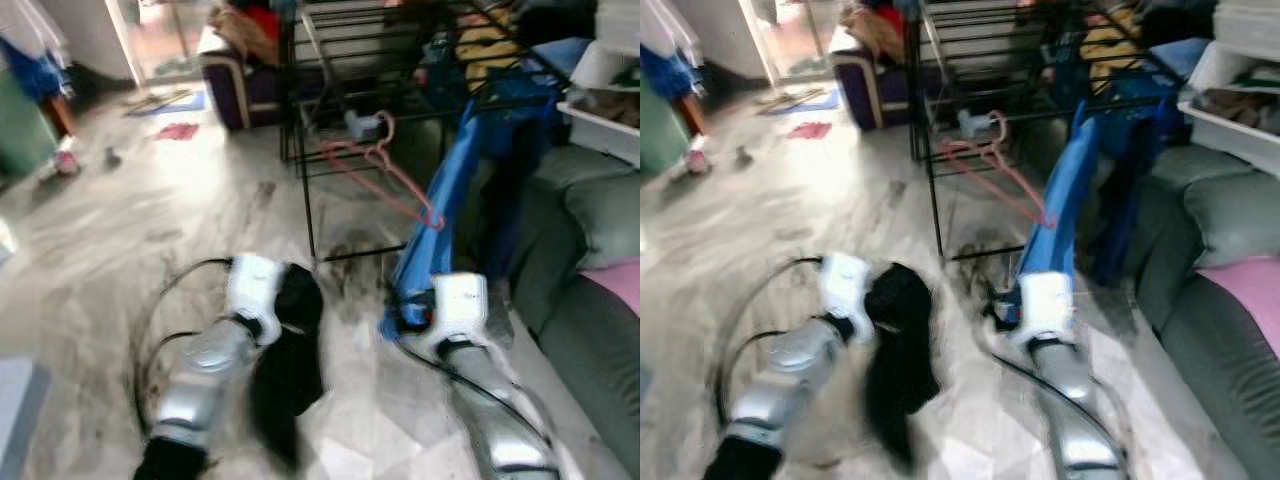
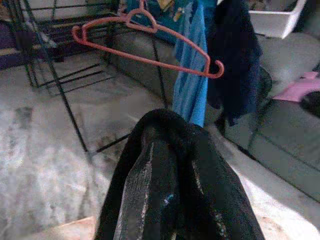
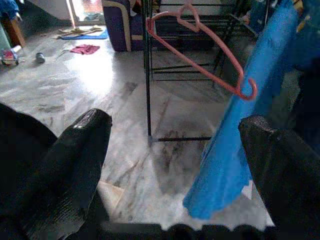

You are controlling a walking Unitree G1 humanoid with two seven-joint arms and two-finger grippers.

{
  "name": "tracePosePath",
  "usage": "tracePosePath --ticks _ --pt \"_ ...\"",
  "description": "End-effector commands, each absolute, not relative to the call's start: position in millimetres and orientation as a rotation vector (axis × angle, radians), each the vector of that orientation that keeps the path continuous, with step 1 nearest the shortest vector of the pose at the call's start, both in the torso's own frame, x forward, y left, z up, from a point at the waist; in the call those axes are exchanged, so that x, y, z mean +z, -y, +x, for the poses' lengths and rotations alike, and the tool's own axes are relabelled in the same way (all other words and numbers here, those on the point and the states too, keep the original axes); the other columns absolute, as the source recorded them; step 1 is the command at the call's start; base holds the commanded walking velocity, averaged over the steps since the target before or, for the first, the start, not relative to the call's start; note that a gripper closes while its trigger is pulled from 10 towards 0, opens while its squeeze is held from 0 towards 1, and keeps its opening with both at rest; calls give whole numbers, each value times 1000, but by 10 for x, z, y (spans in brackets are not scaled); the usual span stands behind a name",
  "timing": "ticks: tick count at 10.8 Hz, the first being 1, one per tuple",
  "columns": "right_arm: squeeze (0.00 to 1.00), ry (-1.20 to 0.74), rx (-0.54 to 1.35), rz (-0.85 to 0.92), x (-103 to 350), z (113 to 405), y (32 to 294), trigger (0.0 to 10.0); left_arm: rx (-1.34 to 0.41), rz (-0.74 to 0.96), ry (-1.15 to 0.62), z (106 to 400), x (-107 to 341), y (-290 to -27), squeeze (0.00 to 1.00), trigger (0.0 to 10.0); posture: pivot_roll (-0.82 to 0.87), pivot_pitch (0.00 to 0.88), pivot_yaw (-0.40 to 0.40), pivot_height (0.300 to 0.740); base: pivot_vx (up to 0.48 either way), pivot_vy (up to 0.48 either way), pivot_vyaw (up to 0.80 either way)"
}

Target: Hang hanger

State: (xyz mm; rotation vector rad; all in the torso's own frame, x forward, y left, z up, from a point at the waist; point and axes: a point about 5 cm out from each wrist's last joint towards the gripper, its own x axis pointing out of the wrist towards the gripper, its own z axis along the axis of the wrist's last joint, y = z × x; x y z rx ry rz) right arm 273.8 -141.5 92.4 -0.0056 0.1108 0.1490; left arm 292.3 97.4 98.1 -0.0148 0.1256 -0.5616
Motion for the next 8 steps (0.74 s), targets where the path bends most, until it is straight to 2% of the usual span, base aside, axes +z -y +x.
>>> tracePosePath --ticks 1,5,8 --pt "0 -96 182 13 967 2750 1302 10000 -534 7 -96 2946 1035 -1082 0 10000 -50 30 18 740 292 0 0" --pt "0 -88 185 11 975 2748 1307 10000 -535 6 -89 2951 1035 -1067 0 10000 -52 30 18 740 292 0 0" --pt "0 -52 204 40 1020 2743 1285 10000 -534 4 -90 2953 1029 -1061 0 10000 -51 30 18 740 295 380 0"
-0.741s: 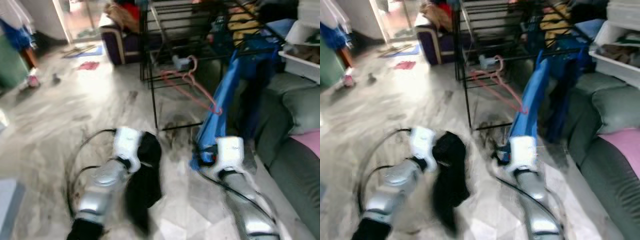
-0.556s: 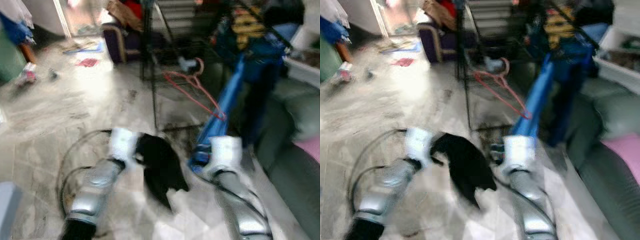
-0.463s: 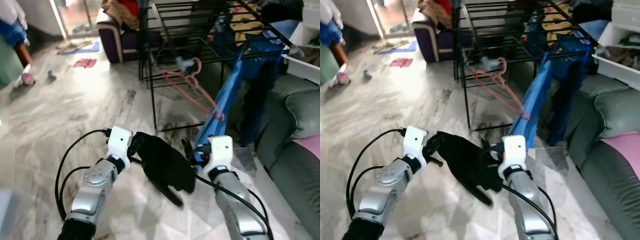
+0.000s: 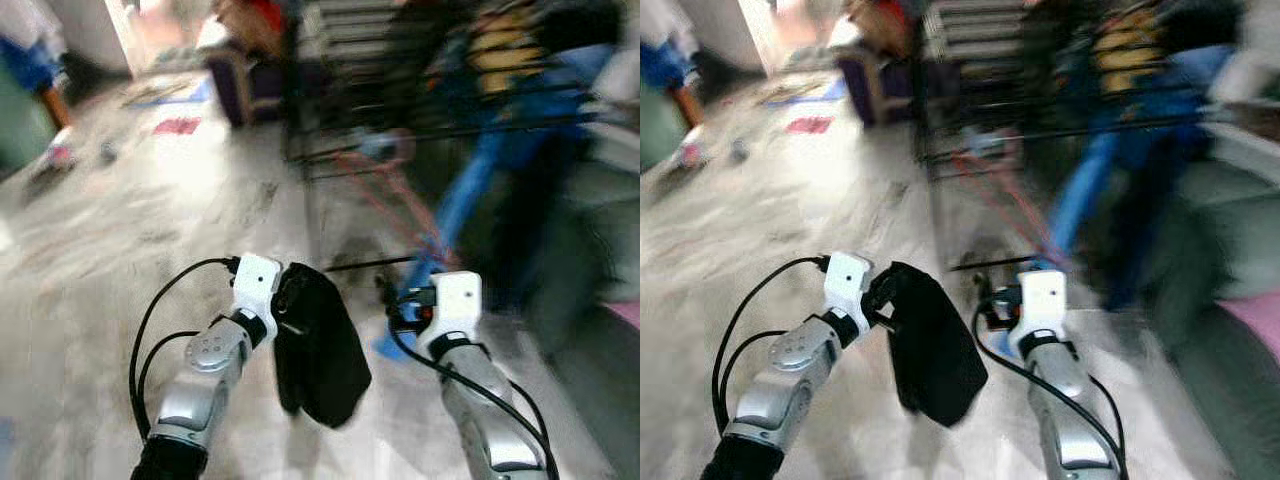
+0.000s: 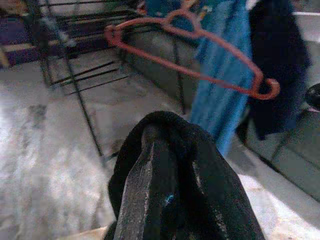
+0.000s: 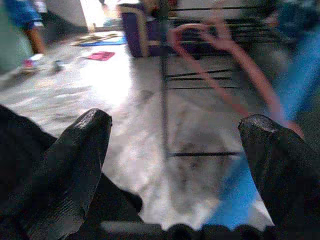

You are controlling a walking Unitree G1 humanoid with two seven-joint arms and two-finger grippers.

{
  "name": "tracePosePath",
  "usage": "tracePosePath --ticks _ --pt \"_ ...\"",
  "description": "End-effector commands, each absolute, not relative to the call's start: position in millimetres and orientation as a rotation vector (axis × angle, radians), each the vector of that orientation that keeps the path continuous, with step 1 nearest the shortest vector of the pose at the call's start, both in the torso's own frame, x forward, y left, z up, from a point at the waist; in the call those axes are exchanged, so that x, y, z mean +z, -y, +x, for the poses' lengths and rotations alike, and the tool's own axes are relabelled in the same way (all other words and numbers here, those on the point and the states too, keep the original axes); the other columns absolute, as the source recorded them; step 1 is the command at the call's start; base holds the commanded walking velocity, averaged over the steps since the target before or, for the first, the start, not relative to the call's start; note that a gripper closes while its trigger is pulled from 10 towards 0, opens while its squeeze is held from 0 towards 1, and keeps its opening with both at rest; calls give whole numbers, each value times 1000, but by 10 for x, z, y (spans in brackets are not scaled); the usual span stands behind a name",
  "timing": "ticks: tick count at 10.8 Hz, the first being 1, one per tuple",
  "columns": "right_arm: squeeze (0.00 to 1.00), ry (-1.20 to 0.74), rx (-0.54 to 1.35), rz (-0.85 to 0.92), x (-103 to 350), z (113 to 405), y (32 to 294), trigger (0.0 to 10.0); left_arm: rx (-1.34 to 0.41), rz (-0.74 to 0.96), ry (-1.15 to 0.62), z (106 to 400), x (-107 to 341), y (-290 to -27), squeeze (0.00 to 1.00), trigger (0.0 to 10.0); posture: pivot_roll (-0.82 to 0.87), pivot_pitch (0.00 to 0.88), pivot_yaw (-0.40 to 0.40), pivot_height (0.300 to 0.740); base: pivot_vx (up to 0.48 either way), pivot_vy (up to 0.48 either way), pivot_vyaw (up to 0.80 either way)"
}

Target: Hang hanger

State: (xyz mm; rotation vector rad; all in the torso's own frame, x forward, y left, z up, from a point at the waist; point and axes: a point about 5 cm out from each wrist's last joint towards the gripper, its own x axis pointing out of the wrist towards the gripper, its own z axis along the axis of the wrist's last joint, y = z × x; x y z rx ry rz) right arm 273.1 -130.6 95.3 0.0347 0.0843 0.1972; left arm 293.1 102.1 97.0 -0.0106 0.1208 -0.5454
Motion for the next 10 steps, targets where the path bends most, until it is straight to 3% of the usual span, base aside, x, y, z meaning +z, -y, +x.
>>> tracePosePath --ticks 1,6,10 --pt "0 -68 206 11 1004 2746 1289 10000 -534 7 -89 2956 1028 -1056 0 10000 -51 29 19 740 289 382 0" --pt "0 -54 157 -41 1061 2830 1337 10000 -534 -37 -89 2982 1079 -1008 0 10000 -56 16 23 740 301 361 0" --pt "0 -30 48 -180 1033 2854 1450 10000 -551 -3 -104 2932 1007 -925 0 10000 -64 22 32 740 396 -70 0"
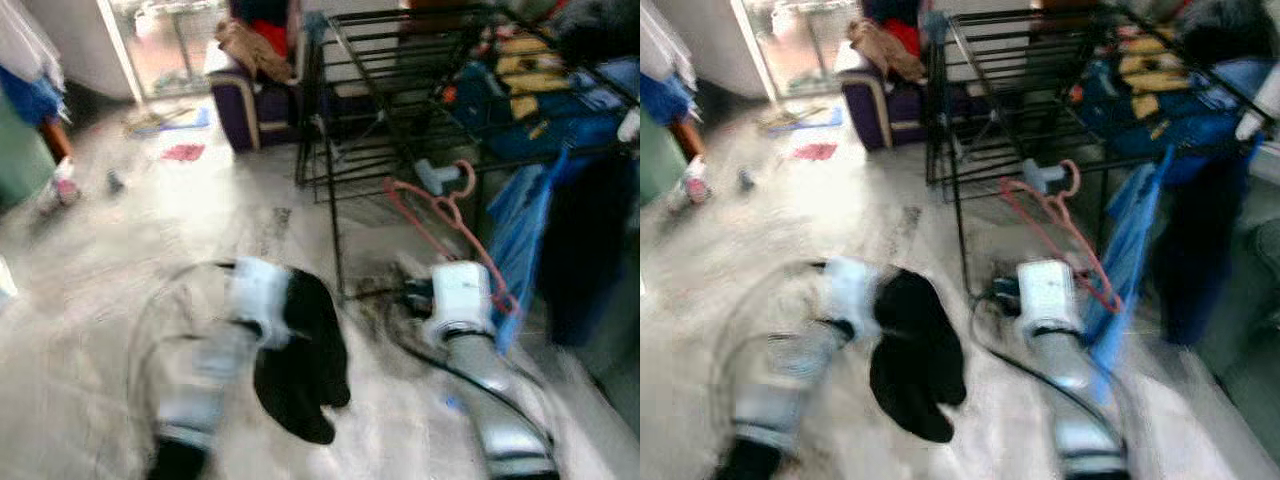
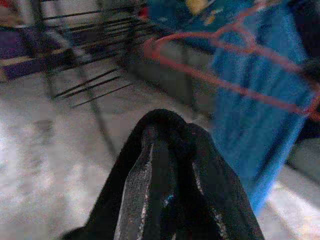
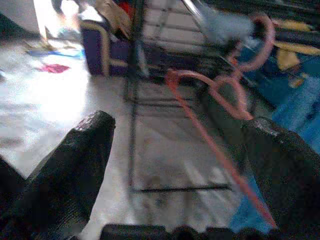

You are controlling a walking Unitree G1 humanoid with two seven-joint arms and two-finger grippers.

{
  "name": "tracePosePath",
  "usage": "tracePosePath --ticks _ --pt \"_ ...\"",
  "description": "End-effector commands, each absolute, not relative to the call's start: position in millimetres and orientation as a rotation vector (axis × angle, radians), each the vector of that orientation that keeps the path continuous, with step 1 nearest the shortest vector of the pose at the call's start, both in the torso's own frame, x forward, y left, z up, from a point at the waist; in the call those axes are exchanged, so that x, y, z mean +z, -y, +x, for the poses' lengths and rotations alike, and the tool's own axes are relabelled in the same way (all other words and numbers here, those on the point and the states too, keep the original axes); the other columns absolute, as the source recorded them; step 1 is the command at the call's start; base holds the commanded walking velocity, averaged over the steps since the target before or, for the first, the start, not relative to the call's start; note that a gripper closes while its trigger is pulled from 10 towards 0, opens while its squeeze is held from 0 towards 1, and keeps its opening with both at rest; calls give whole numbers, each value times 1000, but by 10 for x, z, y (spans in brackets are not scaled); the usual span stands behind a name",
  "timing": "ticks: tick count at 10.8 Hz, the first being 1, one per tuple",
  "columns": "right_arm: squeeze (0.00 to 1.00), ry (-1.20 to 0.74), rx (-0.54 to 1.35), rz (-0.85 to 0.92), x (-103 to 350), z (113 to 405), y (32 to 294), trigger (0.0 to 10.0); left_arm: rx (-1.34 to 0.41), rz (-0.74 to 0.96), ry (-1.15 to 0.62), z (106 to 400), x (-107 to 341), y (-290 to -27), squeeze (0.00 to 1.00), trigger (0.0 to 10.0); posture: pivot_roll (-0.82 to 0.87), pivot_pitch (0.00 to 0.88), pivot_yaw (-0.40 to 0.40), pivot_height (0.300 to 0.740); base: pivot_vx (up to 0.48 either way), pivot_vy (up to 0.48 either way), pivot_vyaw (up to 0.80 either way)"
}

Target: Hang hanger

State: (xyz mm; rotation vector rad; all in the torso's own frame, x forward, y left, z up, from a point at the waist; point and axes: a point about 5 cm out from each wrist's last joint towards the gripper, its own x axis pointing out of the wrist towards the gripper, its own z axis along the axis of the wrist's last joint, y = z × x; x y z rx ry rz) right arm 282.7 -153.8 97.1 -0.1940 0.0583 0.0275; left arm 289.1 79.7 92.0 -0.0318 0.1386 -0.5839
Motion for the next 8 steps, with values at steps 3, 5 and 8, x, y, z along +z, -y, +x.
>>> tracePosePath --ticks 3,5,8 --pt "0 -66 62 -164 1003 2883 1396 10000 -533 7 -71 2912 1030 -943 0 10000 -52 35 22 740 0 0 0" --pt "0 -66 66 -174 996 2875 1399 10000 -518 -33 -82 2910 1027 -975 0 10000 -48 38 17 740 0 0 0" --pt "0 -73 61 -165 1003 2875 1444 10000 -528 -37 -77 2928 1043 -936 0 10000 -59 34 17 740 0 -455 0"
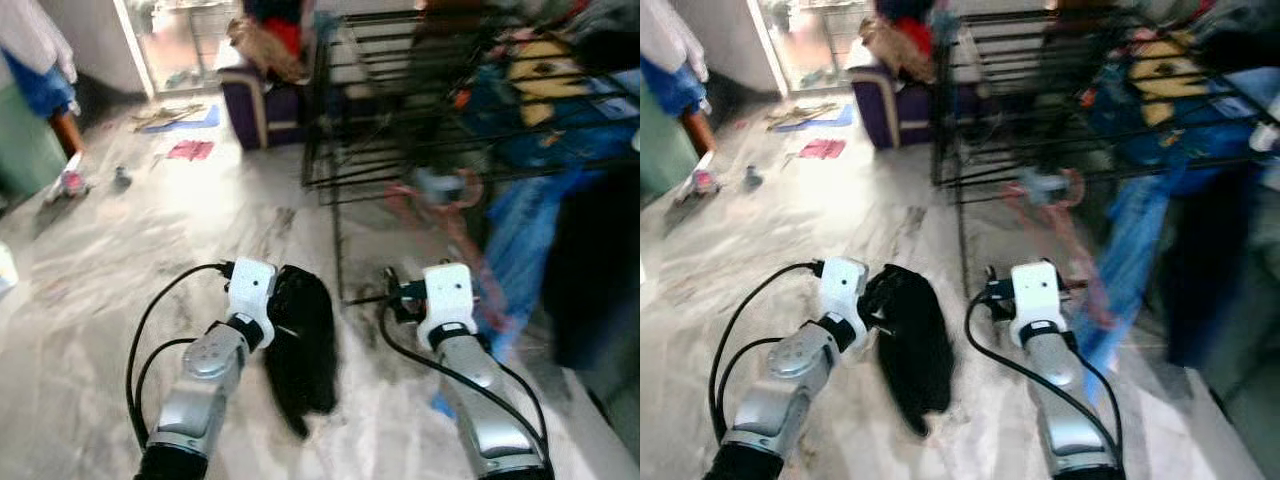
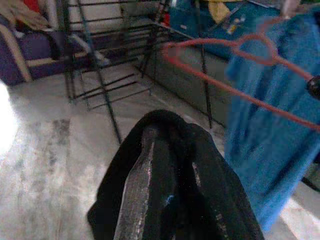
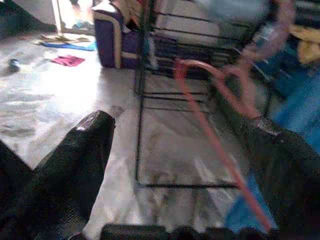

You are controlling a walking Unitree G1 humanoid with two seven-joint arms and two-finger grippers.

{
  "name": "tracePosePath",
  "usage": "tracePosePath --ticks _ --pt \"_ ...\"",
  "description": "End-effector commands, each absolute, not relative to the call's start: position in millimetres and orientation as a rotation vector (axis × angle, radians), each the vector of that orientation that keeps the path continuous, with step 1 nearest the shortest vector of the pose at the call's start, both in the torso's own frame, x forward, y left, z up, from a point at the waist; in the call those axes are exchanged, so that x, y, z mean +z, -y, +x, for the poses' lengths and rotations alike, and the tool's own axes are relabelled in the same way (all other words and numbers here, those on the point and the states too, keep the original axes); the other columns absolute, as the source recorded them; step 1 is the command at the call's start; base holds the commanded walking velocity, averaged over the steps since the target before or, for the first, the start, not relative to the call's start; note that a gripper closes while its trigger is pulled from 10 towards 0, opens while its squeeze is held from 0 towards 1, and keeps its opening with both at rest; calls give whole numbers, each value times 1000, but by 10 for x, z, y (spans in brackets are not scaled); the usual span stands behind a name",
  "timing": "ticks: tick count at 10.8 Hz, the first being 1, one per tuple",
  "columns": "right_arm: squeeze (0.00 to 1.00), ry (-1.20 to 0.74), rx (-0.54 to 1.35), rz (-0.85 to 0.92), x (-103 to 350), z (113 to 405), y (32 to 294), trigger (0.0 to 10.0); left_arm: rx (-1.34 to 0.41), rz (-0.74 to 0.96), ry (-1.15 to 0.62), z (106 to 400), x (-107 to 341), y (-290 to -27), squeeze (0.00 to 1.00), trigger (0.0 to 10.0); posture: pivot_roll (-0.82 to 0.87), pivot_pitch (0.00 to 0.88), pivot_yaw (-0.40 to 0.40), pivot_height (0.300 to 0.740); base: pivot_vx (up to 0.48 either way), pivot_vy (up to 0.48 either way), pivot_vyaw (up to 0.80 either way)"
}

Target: Hang hanger

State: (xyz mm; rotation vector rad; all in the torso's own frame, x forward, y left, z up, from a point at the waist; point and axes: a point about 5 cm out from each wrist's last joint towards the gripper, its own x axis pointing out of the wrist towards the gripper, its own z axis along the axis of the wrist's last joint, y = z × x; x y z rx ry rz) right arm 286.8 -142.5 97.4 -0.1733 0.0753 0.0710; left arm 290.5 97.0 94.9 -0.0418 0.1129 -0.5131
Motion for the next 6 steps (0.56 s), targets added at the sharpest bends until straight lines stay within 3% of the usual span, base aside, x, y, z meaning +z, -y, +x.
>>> tracePosePath --ticks 1,2,6 --pt "0 -73 62 -165 1006 2876 1453 10000 -530 -37 -74 2947 1050 -922 0 10000 -65 31 17 740 0 -454 0" --pt "0 -76 60 -177 1000 2874 1455 10000 -527 -34 -70 2954 1055 -925 0 10000 -66 31 18 740 0 -450 0" --pt "0 -82 77 -164 986 2861 1423 10000 -491 -95 -64 2982 1074 -990 0 10000 -63 31 16 740 0 0 0"
